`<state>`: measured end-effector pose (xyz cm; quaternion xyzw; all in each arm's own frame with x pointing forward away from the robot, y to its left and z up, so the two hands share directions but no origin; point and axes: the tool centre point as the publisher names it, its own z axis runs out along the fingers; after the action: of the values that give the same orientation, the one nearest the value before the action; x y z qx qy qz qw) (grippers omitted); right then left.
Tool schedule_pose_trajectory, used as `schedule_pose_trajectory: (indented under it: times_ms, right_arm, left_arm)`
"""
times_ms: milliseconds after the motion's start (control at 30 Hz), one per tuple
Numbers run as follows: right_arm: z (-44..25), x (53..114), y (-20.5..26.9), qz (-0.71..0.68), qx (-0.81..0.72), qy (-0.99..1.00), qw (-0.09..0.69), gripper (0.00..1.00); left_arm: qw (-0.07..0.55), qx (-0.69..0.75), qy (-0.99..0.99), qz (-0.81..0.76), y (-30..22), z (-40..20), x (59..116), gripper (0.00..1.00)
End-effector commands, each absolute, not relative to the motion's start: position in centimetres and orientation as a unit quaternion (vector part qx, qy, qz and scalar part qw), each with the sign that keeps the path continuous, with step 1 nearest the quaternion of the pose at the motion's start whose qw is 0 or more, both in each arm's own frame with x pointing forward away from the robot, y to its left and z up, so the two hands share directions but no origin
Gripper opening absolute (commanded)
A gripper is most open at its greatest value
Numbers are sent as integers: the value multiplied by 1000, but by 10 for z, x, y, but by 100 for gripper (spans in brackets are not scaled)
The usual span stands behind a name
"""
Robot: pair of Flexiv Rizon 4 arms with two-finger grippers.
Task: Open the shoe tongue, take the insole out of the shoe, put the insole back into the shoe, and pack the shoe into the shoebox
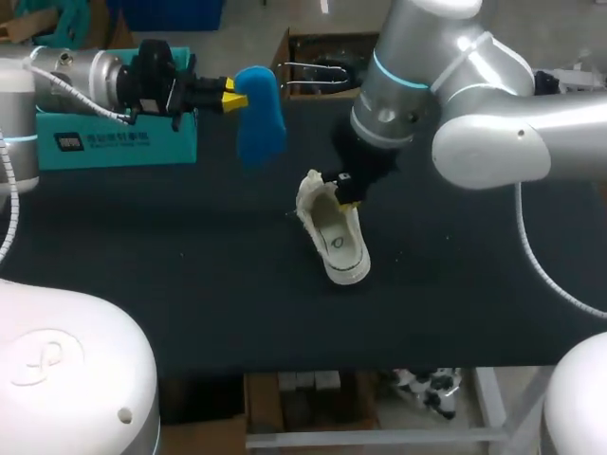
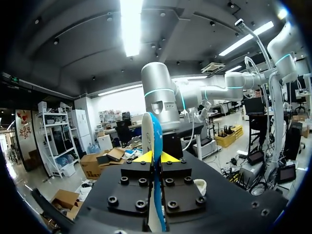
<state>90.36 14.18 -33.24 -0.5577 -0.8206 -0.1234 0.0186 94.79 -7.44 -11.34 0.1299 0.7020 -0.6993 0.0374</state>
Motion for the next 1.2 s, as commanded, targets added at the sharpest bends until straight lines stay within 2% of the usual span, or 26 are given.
schedule_pose_trajectory:
  times_ms: [33,533,567,600,633,933,1200]
  right_arm:
    - [-336,896,141,-147,-567,-811,-3,0]
    - [-348,881,136,-157,-582,-798,0,0]
    - [-348,881,136,-159,-581,-798,-1,28]
    - [-348,880,135,-161,-580,-798,-1,89]
    - [-347,879,134,-162,-580,-799,-2,100]
    - [-313,866,107,-162,-571,-805,-26,100]
    - [-313,866,107,-162,-571,-805,-26,100]
  left_arm:
    - [23,142,701,-699,-71,-115,953,0]
    - [13,150,701,-697,-79,-117,942,0]
    - [11,151,701,-697,-80,-118,941,0]
    - [9,153,701,-696,-81,-118,940,0]
    - [6,156,701,-696,-83,-119,938,0]
    - [-27,174,674,-717,-99,-110,916,0]
    - [-28,161,672,-722,-99,-107,912,0]
